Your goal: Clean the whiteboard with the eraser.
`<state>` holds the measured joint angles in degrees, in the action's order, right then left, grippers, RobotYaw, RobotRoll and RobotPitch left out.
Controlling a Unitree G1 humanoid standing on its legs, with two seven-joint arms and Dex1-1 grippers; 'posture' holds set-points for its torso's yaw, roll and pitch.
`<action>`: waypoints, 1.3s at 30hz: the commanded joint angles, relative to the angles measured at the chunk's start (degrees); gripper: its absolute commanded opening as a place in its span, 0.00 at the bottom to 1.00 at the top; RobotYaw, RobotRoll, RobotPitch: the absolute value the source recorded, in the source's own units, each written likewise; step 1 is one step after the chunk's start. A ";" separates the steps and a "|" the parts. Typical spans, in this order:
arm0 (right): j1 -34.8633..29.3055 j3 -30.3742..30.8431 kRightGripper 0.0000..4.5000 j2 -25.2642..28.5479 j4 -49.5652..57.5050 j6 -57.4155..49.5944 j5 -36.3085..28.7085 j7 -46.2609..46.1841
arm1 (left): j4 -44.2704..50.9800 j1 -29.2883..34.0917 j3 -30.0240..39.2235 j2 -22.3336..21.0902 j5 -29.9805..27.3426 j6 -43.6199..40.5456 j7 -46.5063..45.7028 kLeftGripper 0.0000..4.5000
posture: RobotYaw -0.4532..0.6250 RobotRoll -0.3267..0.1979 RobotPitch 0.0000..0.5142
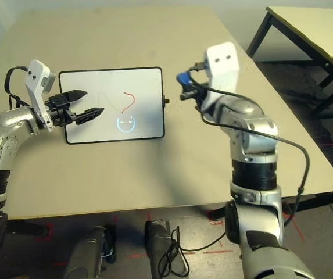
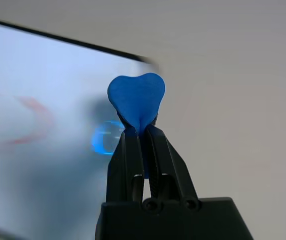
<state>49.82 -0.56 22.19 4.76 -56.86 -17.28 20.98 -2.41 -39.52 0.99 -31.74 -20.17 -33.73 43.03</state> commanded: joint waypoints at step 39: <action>2.80 12.74 0.00 -6.19 -15.33 15.43 15.43 2.12 | 4.44 1.34 -1.96 -1.26 0.00 -4.15 0.91 1.00 | 0.39 0.62 0.36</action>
<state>54.55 11.19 16.77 -11.06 -40.53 -1.80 22.44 1.32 -38.36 -0.41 -32.90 -20.28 -37.51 43.66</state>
